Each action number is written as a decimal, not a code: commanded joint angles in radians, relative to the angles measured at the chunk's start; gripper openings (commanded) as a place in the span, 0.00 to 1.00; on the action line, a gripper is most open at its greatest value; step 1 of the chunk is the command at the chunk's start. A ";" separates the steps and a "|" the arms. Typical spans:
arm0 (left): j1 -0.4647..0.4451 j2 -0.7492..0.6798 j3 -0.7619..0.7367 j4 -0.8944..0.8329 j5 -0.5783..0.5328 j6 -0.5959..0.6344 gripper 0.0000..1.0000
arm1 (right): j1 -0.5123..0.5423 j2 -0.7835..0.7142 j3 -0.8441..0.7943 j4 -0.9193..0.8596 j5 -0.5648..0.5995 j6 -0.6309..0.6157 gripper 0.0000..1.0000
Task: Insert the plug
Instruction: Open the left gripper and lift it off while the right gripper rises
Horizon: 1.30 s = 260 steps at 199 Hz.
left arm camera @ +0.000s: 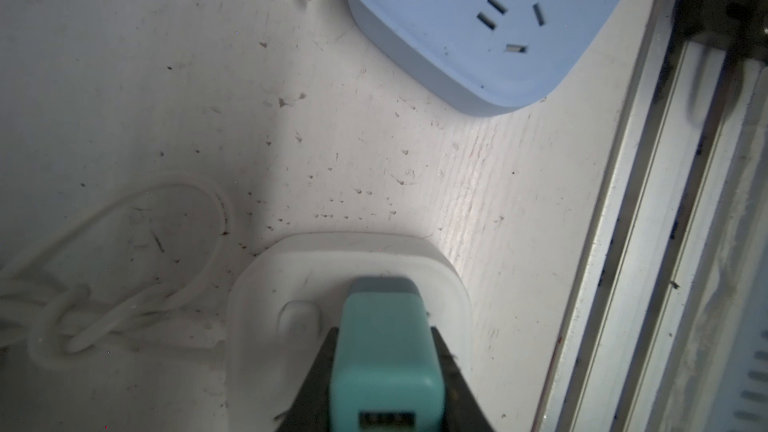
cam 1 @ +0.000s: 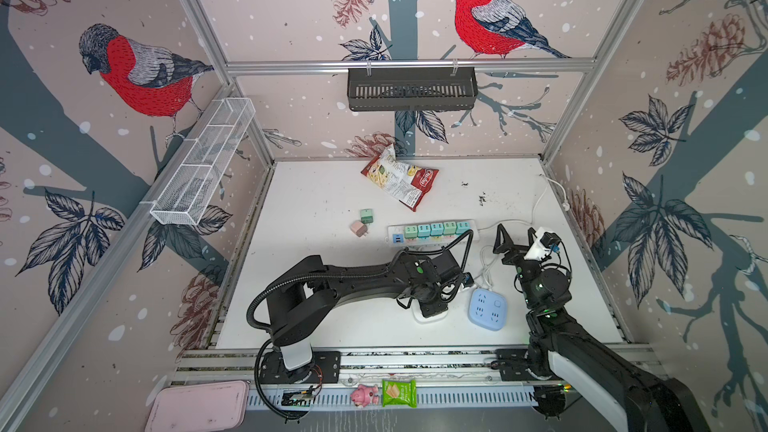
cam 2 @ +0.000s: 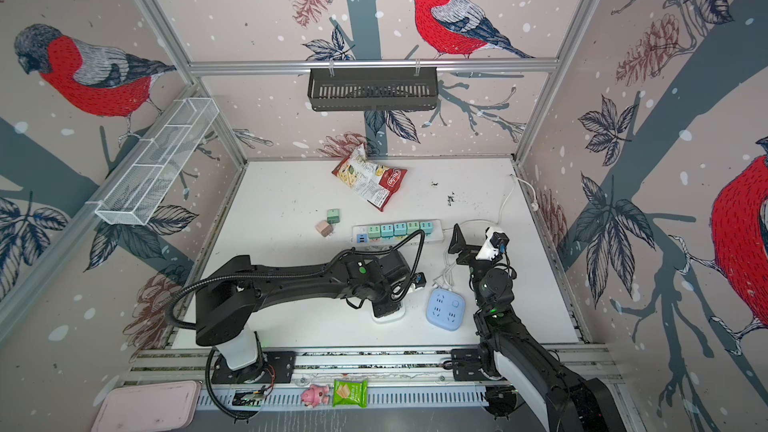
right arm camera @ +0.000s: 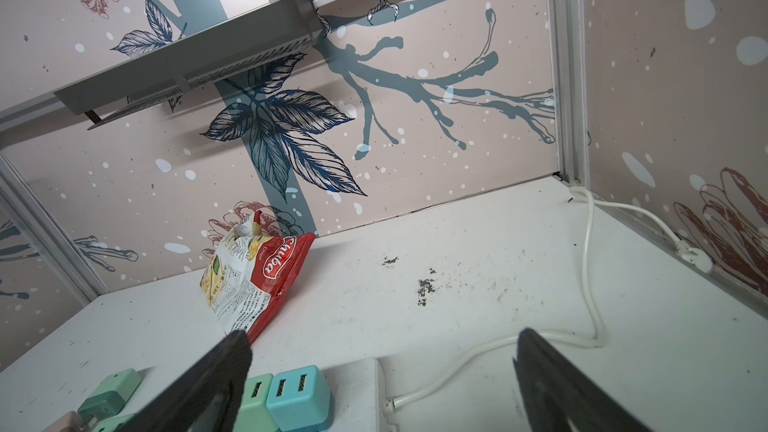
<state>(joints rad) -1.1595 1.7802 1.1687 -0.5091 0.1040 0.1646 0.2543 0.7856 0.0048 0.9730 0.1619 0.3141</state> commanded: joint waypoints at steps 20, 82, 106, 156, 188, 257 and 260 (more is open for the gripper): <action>0.003 0.007 -0.004 -0.086 -0.077 0.003 0.18 | -0.007 -0.001 -0.023 0.026 0.007 0.020 1.00; 0.004 -0.212 -0.006 0.004 -0.166 0.020 0.98 | -0.018 0.000 0.014 -0.066 0.092 0.096 0.99; 0.007 -0.387 -0.053 0.128 -0.300 -0.016 0.98 | -0.017 0.013 0.085 -0.176 0.045 0.130 0.99; 0.112 -0.859 -0.412 0.639 -0.690 -0.162 0.98 | 0.005 0.044 0.190 -0.309 0.017 0.241 0.99; 0.406 -1.014 -0.520 0.653 -0.574 -0.440 0.98 | 0.010 0.065 0.262 -0.424 0.031 0.436 0.99; 0.596 -0.870 -0.436 0.274 -0.948 -1.146 0.97 | 0.009 0.017 0.318 -0.475 -0.065 0.323 0.99; 0.596 -0.867 -0.434 0.263 -0.959 -1.158 0.97 | 0.009 0.019 0.316 -0.469 -0.072 0.311 0.99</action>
<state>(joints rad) -0.5697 0.8852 0.6876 -0.1024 -0.6991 -0.7185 0.2607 0.8207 0.3313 0.4847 0.1303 0.7021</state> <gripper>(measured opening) 0.975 0.994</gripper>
